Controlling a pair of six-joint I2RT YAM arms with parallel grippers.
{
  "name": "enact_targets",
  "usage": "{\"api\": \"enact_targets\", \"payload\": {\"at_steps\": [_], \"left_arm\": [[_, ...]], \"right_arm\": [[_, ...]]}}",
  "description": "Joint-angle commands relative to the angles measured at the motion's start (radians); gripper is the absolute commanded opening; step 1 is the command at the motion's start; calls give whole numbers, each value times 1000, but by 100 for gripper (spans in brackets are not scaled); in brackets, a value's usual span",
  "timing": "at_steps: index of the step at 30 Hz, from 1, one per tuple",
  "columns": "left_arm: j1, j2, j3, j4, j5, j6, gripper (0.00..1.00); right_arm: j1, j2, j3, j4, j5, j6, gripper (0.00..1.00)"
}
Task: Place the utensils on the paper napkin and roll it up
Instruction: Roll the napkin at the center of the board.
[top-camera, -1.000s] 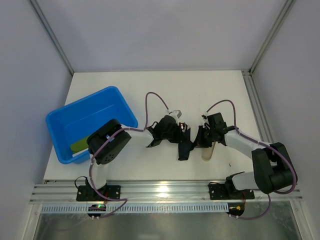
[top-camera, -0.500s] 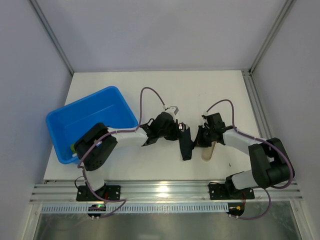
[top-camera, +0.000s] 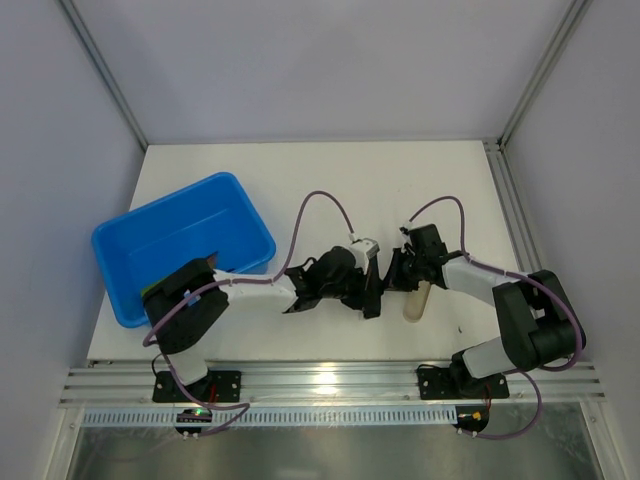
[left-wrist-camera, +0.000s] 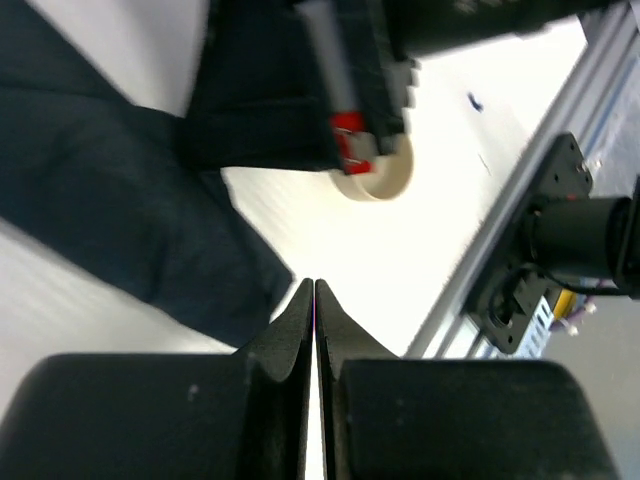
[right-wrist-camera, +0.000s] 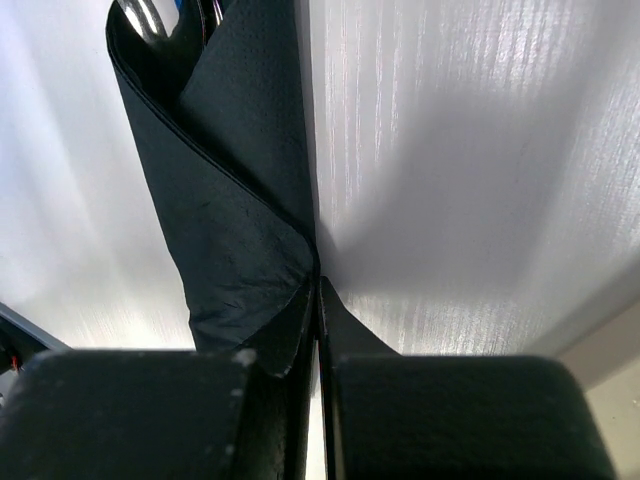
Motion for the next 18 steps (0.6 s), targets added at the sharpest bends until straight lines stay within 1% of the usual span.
{"api": "enact_targets", "payload": {"at_steps": [1,7,12,18], "left_arm": [[-31,-5,54,28,17,63,0],[-34,67,71,16,-37,31,0],[-39,73,25,19,-123,0,0],[-52,95,-10,16,-154,-14,0]], "right_arm": [[6,24,-6,-2,50,-15,3],[7,4,-6,-13,54,-12,4],[6,-7,1,-26,57,-17,4],[6,-13,8,-33,65,-14,4]]}}
